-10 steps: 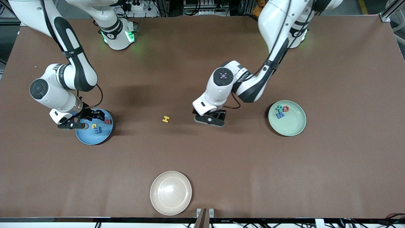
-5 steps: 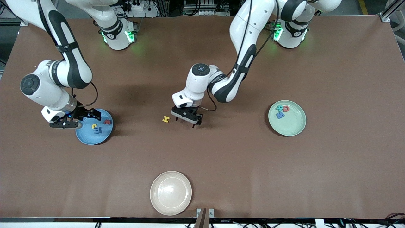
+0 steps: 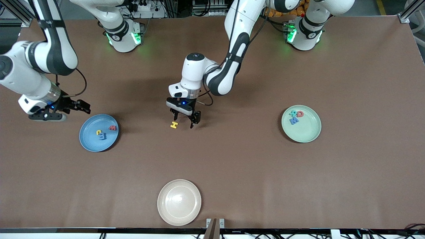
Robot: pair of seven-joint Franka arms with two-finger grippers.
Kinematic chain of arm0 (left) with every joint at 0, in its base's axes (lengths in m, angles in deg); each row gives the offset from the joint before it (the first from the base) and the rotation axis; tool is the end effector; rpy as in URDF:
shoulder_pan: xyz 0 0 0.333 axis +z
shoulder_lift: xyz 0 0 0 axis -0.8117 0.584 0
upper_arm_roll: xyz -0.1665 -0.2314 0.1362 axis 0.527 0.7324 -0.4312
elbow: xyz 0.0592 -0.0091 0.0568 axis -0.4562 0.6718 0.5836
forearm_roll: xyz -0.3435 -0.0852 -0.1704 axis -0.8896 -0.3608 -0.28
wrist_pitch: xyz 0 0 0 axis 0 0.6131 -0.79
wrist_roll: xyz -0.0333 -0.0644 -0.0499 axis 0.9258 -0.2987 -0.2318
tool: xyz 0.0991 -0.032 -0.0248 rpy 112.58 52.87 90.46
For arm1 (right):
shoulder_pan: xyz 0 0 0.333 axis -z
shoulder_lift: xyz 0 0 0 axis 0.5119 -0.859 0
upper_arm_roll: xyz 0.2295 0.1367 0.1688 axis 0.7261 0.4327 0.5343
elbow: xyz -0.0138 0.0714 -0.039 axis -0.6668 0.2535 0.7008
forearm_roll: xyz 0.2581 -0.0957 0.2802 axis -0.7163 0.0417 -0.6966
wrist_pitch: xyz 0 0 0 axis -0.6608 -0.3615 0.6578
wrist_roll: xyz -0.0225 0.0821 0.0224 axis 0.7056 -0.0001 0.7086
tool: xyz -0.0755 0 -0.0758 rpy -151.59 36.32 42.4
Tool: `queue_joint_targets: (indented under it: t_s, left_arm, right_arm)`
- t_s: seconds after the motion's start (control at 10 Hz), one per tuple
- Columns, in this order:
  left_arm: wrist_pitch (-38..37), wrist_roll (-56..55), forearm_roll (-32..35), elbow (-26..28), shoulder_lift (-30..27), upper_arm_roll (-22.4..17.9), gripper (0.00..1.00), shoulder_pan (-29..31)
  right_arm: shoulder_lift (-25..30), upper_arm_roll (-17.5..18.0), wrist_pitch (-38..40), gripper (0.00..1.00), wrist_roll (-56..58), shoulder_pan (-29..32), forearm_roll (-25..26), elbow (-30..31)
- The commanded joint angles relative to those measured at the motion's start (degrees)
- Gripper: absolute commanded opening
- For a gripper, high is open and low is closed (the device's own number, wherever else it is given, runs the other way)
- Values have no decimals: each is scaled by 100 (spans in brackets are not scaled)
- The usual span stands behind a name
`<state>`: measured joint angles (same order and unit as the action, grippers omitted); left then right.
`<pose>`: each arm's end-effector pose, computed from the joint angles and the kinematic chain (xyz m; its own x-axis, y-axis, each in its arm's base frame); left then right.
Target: Sort upper and lower case letters into plates
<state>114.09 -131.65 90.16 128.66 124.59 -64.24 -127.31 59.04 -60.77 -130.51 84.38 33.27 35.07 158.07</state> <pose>0.4270 -0.6465 0.1810 0.7294 -0.3561 0.5841 -0.4453 -0.8953 0.0102 0.5139 -0.0651 0.3747 0.9996 -0.0290 0.0060 -0.0289 -0.9995 -0.0130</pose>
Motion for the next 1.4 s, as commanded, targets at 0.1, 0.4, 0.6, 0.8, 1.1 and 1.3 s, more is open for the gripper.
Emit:
queue_joint_targets:
  t_s: [0.1,0.4,0.6,0.8,1.1,1.3]
  left_arm:
    - [96,-463,-34,-741,429,-182,100,18]
    - [237,-481,-43,-944,684,-147,100,10]
    - [324,-490,-34,-1040,1017,-147,100,-95]
    - [334,-507,-43,-1128,1063,-138,94,-96]
    - [342,-498,-43,-1217,1089,-182,82,-78]
    - [351,-498,-43,-1217,1141,-182,77,-78]
  right_arm:
    - [182,72,1603,100,-56,113,84,-1376]
    - [182,143,2666,100,-56,-45,58,-2571]
    - [191,143,2960,100,-47,-229,75,-3013]
    - [200,143,3135,100,-47,-318,259,-3295]
    - [209,152,3758,100,-134,-467,559,-3840]
    - [226,152,3786,100,-257,-476,541,-3841]
